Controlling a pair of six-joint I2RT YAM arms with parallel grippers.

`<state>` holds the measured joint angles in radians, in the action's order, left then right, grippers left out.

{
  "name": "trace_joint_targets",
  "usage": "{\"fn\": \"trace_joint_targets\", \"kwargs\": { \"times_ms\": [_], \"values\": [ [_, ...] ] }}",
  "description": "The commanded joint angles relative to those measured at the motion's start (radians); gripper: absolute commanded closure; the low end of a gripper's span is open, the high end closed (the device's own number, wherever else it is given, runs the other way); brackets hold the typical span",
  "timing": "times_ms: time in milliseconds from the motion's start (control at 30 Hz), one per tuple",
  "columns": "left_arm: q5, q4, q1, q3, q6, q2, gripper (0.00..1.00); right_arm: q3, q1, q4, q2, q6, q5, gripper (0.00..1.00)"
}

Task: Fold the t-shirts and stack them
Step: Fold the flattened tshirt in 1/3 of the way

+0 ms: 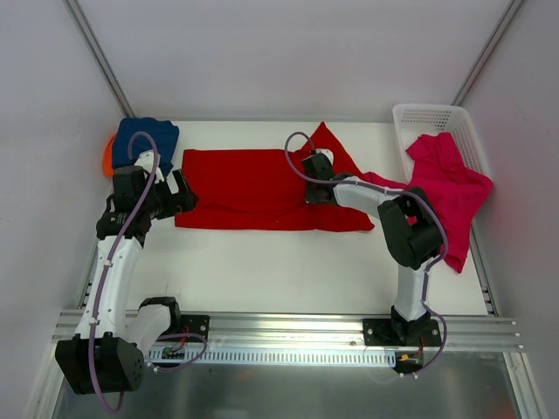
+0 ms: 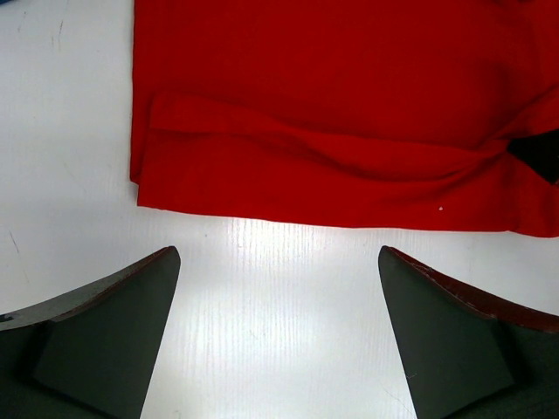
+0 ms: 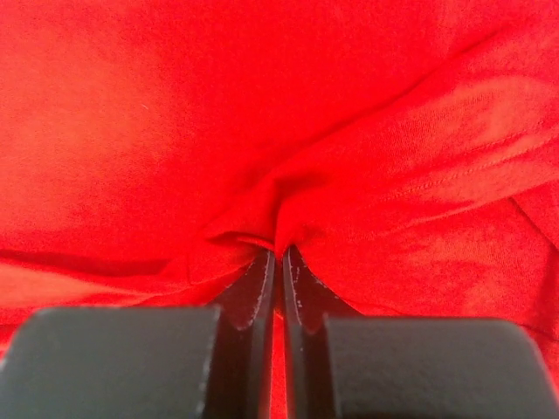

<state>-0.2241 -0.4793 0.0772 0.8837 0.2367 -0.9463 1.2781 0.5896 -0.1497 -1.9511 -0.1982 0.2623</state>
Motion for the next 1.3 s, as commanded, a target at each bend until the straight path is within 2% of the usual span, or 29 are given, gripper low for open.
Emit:
{"fn": "trace_joint_targets", "kwargs": {
  "times_ms": [0,167,333,367,400,433,467,533,633,833,1033,1133,1267],
  "values": [
    [0.014,-0.007,-0.01,-0.003,-0.022,0.012,0.01,0.073,-0.002,-0.013,0.007,0.008,-0.003,0.97],
    [0.014,-0.007,-0.008,-0.005,-0.02,0.014,0.01,0.136,-0.002,-0.068,0.015,0.032,0.029,0.95],
    [0.011,-0.007,-0.01,-0.005,-0.02,0.011,0.01,0.309,-0.002,-0.16,-0.04,0.089,0.089,0.81],
    [0.008,-0.008,-0.01,-0.005,-0.02,0.011,0.01,0.334,-0.004,-0.168,-0.066,0.111,0.109,0.65],
    [0.008,-0.008,-0.01,-0.006,-0.02,0.011,0.01,0.381,-0.004,-0.177,-0.081,0.121,0.118,0.58],
    [0.006,-0.008,-0.01,-0.006,-0.02,0.012,0.01,0.404,-0.005,-0.175,-0.095,0.132,0.13,0.45],
    [0.005,-0.007,-0.011,-0.006,-0.019,0.011,0.01,0.427,-0.007,-0.177,-0.127,0.152,0.162,0.15],
    [0.003,-0.008,-0.011,-0.006,-0.019,0.007,0.01,0.511,-0.02,-0.197,-0.163,0.166,0.186,0.01],
    [0.003,-0.007,-0.011,-0.006,-0.02,0.006,0.01,0.64,-0.048,-0.261,-0.235,0.178,0.183,0.0],
    [-0.006,-0.008,-0.017,-0.005,-0.019,0.006,0.01,0.747,-0.132,-0.268,-0.293,0.189,0.121,0.01],
    [-0.018,-0.008,-0.019,-0.005,-0.017,0.004,0.01,0.851,-0.23,-0.26,-0.377,0.135,-0.035,0.01],
    [-0.02,-0.008,-0.019,-0.005,-0.016,0.003,0.01,0.869,-0.258,-0.199,-0.429,0.111,-0.148,0.01],
    [-0.02,-0.008,-0.019,-0.005,-0.017,0.0,0.01,0.926,-0.277,-0.137,-0.514,0.016,-0.251,0.05]
  ]
}}
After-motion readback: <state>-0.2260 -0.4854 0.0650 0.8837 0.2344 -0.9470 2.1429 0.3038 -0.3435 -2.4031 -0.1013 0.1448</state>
